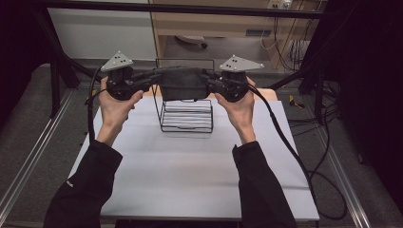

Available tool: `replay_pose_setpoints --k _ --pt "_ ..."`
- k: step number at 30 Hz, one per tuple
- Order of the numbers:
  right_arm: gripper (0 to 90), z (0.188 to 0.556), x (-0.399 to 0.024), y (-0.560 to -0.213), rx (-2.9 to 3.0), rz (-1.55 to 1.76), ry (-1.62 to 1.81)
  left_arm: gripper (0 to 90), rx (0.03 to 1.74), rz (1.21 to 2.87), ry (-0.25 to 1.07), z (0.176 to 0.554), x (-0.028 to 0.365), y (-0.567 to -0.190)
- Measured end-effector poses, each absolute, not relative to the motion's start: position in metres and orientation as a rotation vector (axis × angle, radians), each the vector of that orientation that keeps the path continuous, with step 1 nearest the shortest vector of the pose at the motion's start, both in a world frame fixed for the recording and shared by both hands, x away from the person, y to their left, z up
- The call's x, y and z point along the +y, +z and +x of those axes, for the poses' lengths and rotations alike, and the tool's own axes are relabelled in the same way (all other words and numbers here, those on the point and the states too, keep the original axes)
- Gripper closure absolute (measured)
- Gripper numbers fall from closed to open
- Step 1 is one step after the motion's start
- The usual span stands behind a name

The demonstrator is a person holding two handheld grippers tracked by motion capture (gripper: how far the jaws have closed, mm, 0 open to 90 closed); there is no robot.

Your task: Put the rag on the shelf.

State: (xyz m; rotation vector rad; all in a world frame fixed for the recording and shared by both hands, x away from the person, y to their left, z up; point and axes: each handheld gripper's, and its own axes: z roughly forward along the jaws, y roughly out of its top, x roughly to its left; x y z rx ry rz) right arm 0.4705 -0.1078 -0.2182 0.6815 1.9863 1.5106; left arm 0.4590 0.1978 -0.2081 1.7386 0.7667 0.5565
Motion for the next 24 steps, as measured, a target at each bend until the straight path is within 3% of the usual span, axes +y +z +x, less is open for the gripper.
replay_pose_setpoints --k 6,10,14,24 --pt "78.2 0.469 -0.108 -0.221 1.990 0.669 1.512 74.6 0.788 1.720 0.549 0.458 0.209 -0.184" --pt "78.0 0.467 -0.108 -0.222 1.997 0.646 1.501 83.5 0.834 1.741 0.522 0.467 0.209 -0.177" --pt "77.5 0.466 -0.108 -0.224 2.001 0.634 1.495 89.5 0.859 1.785 0.470 0.477 0.200 -0.183" --pt "70.0 0.463 -0.108 -0.224 2.033 0.627 1.471 89.7 0.819 1.881 0.455 0.475 0.186 -0.200"
